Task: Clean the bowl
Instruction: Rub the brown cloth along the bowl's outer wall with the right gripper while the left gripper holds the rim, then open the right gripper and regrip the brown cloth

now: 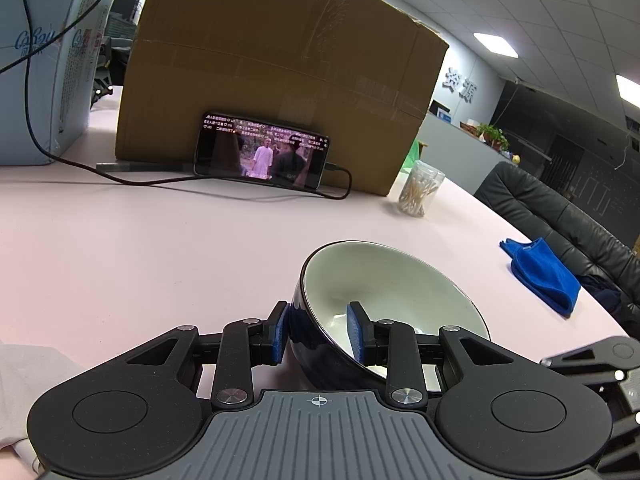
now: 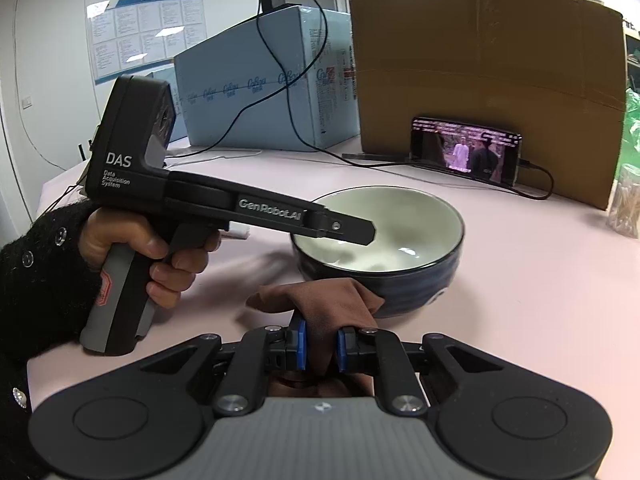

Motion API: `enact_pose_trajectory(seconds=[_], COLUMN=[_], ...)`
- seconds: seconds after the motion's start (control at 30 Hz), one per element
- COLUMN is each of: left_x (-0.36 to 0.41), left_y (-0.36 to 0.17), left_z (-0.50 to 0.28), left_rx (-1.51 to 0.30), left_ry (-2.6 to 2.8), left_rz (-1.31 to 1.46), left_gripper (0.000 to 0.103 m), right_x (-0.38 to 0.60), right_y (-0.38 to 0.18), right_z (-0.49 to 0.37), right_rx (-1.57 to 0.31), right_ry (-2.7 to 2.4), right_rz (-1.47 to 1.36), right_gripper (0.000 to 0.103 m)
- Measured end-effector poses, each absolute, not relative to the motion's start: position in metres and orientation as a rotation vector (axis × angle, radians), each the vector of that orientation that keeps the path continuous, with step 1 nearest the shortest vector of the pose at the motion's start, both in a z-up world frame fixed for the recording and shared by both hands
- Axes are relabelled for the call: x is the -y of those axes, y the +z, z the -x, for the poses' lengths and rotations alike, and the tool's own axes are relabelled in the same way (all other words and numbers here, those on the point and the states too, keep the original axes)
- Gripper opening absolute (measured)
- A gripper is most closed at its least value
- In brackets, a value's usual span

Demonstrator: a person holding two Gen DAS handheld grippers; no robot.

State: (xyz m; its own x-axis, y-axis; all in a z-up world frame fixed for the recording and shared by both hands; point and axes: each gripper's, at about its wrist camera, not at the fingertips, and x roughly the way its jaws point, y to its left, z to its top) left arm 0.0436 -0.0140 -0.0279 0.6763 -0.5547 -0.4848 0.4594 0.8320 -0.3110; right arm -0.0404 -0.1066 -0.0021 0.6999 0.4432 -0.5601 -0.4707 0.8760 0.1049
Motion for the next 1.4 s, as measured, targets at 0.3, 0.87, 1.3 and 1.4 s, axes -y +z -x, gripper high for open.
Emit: enact_pose_trajectory(seconds=[0.3,0.87,1.3,1.4], left_x=[0.013,0.013,0.014,0.014], left_y=[-0.028,-0.028,-0.028,-0.028], left_z=[-0.043,-0.043,-0.042,-0.042], left_rx=[-0.599,-0.599,-0.598,-0.597], left_ry=[-0.573,-0.573,-0.572,-0.572], left_rz=[0.169,0.168,0.166,0.166], left_gripper=[0.03,0.03,0.03,0.03], right_x=[0.125,0.133,0.108,0.105], right_y=[0.005,0.003,0.005,0.0], right_z=[0.038,0.056,0.059,0.054], right_rx=[-0.574,-0.63,-0.58,-0.613], right_ry=[0.405,0.392,0.471,0.48], right_rz=[0.062,0.194,0.245,0.251], right_gripper=[0.017,0.06,0.078,0.075])
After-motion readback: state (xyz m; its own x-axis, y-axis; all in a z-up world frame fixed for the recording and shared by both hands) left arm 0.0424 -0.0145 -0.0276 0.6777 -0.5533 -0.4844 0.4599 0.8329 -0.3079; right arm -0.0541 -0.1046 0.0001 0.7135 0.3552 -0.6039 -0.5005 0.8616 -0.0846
